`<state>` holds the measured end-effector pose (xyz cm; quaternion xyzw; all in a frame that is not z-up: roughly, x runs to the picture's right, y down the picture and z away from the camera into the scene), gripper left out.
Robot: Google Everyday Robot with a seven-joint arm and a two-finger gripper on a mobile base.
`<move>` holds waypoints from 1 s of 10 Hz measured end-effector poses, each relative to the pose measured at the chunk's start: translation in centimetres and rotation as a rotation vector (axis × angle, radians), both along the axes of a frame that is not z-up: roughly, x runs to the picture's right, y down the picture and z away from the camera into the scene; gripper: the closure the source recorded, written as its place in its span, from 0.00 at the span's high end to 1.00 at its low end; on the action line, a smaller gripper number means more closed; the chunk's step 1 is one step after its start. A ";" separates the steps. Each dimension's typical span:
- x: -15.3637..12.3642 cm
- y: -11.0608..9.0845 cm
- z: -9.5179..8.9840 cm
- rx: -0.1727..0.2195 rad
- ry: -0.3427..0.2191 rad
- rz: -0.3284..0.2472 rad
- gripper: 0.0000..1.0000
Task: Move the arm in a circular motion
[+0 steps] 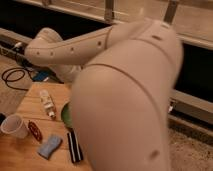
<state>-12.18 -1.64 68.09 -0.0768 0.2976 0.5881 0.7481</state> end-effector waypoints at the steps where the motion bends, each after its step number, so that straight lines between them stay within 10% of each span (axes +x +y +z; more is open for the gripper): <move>1: -2.4 -0.3 0.5 -0.015 -0.035 -0.028 0.65; 7: -14.0 5.0 -4.9 -0.131 -0.314 -0.130 0.65; 10: -12.5 9.1 -7.2 -0.162 -0.284 -0.112 0.65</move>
